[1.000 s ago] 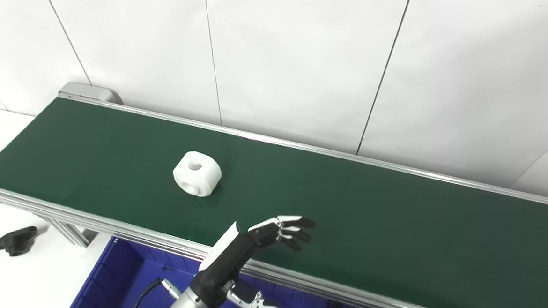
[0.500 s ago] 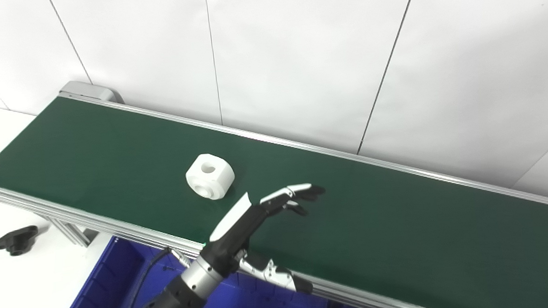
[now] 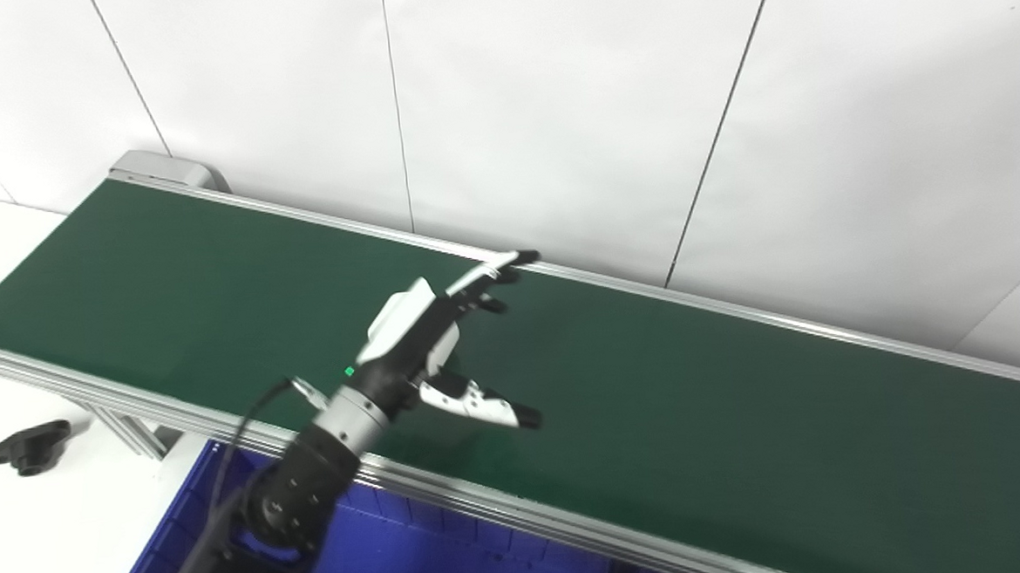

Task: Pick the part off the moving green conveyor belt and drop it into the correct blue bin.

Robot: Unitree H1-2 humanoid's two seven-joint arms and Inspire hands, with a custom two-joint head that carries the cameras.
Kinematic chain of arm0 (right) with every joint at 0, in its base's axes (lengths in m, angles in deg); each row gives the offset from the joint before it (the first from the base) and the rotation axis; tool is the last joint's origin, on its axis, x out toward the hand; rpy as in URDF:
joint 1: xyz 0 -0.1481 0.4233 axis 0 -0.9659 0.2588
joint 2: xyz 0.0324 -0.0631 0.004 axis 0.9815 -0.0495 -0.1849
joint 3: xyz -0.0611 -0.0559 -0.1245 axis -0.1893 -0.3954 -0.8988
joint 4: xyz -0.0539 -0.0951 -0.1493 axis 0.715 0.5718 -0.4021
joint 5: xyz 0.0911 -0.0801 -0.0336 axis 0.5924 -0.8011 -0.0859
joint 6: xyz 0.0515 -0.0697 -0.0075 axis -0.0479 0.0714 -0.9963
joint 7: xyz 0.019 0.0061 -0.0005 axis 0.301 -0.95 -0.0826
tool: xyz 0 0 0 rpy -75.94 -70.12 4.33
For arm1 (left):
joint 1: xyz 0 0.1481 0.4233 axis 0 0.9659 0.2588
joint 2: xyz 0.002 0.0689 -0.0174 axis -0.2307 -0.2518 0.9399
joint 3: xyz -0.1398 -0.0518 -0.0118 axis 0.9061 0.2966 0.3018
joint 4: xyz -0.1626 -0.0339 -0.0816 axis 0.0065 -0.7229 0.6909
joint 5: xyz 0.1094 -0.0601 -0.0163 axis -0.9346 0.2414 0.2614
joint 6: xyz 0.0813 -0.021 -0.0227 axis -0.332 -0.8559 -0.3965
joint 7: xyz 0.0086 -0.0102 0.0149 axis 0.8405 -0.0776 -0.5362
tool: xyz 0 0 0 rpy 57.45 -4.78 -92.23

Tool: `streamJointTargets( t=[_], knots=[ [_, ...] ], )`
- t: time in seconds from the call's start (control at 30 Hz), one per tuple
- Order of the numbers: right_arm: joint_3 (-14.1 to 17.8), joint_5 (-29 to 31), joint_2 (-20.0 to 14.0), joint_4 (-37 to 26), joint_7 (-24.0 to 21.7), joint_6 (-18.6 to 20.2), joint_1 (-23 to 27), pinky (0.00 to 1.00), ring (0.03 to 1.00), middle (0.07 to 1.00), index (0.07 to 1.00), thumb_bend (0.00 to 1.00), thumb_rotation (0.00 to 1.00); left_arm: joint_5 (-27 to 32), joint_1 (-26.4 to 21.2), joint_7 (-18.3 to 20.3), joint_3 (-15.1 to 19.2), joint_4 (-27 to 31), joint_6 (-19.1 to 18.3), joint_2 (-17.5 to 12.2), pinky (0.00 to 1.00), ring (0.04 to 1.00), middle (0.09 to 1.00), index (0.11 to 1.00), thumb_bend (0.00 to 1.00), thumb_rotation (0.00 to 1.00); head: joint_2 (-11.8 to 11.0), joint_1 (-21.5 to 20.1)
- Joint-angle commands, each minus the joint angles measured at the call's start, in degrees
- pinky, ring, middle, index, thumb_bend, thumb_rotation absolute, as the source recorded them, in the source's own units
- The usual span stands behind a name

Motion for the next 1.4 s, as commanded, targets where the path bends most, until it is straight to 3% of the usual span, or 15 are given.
streamJointTargets(
  t=[0.0,0.27,0.47,0.67,0.8,1.07,1.23,1.27,1.3,1.33,1.37],
  knots=[
    [-0.3,0.5,-0.7,-1.6,1.0,-3.4,-0.3,0.74,0.79,0.821,0.874,0.87,0.22,-2.7,-2.7,0.3,0.2,1.6,-1.3,-1.7,0.82,0.91,0.951,0.904,0.85,0.23,0.4,-0.3],
    [-1.0,1.1,-1.2,-2.5,1.4,-3.4,0.2,0.73,0.789,0.821,0.876,0.87,0.24,-12.8,-7.8,2.1,-1.3,-0.1,-6.5,-5.8,0.8,0.911,0.968,0.903,0.9,0.19,3.0,-1.1],
    [-1.0,1.1,-1.0,-2.9,1.6,-3.4,0.3,0.74,0.786,0.82,0.877,0.89,0.25,-21.0,-11.4,3.8,-4.0,-3.2,-10.1,-8.2,0.98,0.973,0.987,0.894,0.94,0.1,3.6,-0.6],
    [-0.9,1.6,-0.9,-3.2,1.6,-3.4,0.0,0.75,0.792,0.821,0.879,0.89,0.25,-27.6,-13.1,3.2,-8.2,-8.0,-9.1,-8.8,1.0,0.996,0.982,0.878,0.97,0.08,2.8,-0.7],
    [-0.5,1.5,-0.8,-3.6,1.8,-3.4,-0.2,0.72,0.782,0.812,0.873,0.9,0.25,-30.0,-14.4,5.3,-10.9,-10.6,-10.2,-8.7,1.0,1.0,0.994,0.877,0.94,0.08,3.1,-0.3],
    [-0.6,1.2,-1.0,-3.6,2.7,-3.4,-0.4,0.72,0.776,0.81,0.873,0.91,0.27,-30.2,-15.4,5.8,-14.1,-16.9,-9.6,-7.5,1.0,1.0,1.0,0.869,0.89,0.01,2.6,0.0],
    [-0.5,1.8,-1.2,-3.7,2.8,-3.4,-0.5,0.7,0.774,0.81,0.871,0.91,0.26,-26.6,-15.7,3.7,-14.0,-21.1,-7.4,-5.9,0.8,0.917,0.964,0.827,0.82,0.0,3.1,0.4],
    [-0.4,1.9,-1.1,-3.8,2.7,-3.4,-0.5,0.69,0.772,0.81,0.872,0.91,0.26,-25.9,-15.8,3.0,-14.0,-21.8,-6.8,-5.7,0.68,0.824,0.872,0.78,0.75,0.0,3.1,0.4],
    [-0.3,2.0,-1.1,-3.9,2.6,-3.4,-0.6,0.69,0.771,0.81,0.873,0.91,0.26,-25.5,-15.8,1.6,-13.9,-22.7,-6.2,-5.3,0.64,0.792,0.841,0.764,0.72,0.0,3.1,0.6],
    [-0.2,2.1,-1.1,-4.0,2.5,-3.4,-0.7,0.7,0.775,0.813,0.875,0.9,0.25,-25.2,-15.8,0.6,-13.8,-23.3,-5.8,-5.0,0.42,0.541,0.625,0.666,0.53,0.0,3.1,0.6],
    [-0.1,2.4,-1.1,-4.0,2.3,-3.4,-0.7,0.7,0.775,0.814,0.875,0.91,0.25,-25.7,-15.6,-0.4,-13.8,-23.1,-6.3,-4.5,0.38,0.492,0.581,0.629,0.5,0.0,3.3,0.7]
  ],
)
